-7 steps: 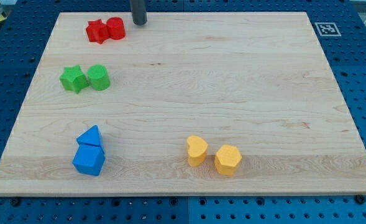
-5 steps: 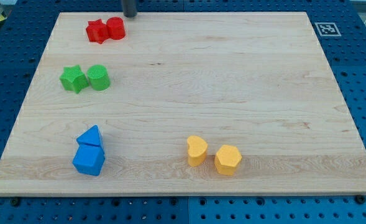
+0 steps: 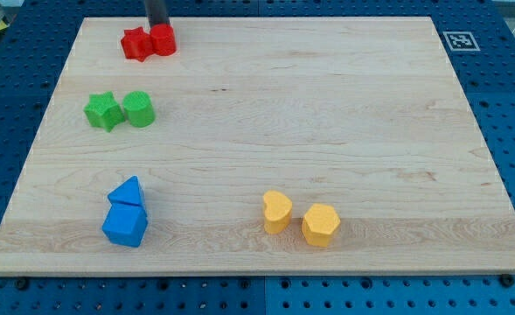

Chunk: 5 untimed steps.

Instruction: Move your arm above the green star

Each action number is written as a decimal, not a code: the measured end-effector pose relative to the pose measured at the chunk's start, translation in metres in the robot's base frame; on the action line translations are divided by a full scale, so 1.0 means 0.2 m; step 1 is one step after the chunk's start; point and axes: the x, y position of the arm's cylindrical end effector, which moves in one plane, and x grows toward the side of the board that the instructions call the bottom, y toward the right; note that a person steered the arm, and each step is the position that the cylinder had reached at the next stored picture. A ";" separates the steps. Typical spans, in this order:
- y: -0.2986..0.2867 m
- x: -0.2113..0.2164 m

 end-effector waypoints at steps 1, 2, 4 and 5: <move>0.02 0.04; 0.03 0.03; 0.30 0.04; 0.57 0.23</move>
